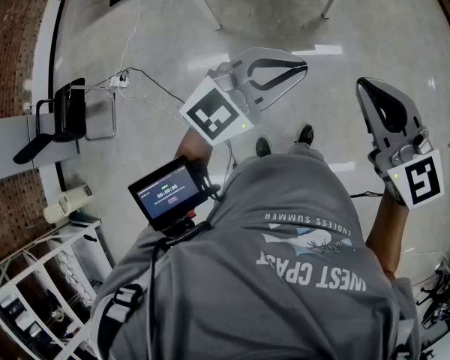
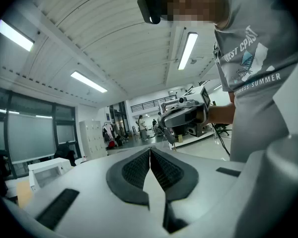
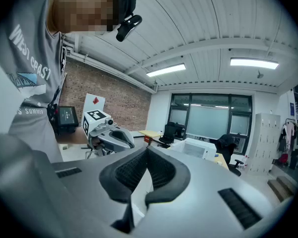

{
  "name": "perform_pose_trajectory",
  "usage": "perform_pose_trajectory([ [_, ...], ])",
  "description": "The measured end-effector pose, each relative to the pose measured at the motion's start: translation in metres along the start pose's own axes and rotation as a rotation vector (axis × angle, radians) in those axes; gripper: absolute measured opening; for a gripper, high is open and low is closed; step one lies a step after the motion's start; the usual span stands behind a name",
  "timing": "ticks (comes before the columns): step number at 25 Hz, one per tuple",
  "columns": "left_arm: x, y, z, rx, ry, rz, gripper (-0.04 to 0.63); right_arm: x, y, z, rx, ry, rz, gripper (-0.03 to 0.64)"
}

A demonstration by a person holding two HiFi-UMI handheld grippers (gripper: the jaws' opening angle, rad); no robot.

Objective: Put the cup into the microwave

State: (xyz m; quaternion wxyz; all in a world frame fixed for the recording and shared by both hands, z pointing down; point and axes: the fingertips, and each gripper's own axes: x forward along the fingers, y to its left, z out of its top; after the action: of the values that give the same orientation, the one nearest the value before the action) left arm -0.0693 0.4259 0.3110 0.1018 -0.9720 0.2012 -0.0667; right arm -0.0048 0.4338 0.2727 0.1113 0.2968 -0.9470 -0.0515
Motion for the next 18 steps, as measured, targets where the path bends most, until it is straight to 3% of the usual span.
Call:
perform_pose_trajectory([
  [11, -0.001, -0.003, -0.007, 0.0, 0.008, -0.005, 0.023, -0.001, 0.001, -0.001, 0.042, -0.046, 0.014, 0.021],
  [18, 0.014, 0.006, -0.004, 0.006, 0.021, 0.007, 0.023, -0.007, -0.026, -0.011, 0.053, -0.05, -0.02, 0.021],
])
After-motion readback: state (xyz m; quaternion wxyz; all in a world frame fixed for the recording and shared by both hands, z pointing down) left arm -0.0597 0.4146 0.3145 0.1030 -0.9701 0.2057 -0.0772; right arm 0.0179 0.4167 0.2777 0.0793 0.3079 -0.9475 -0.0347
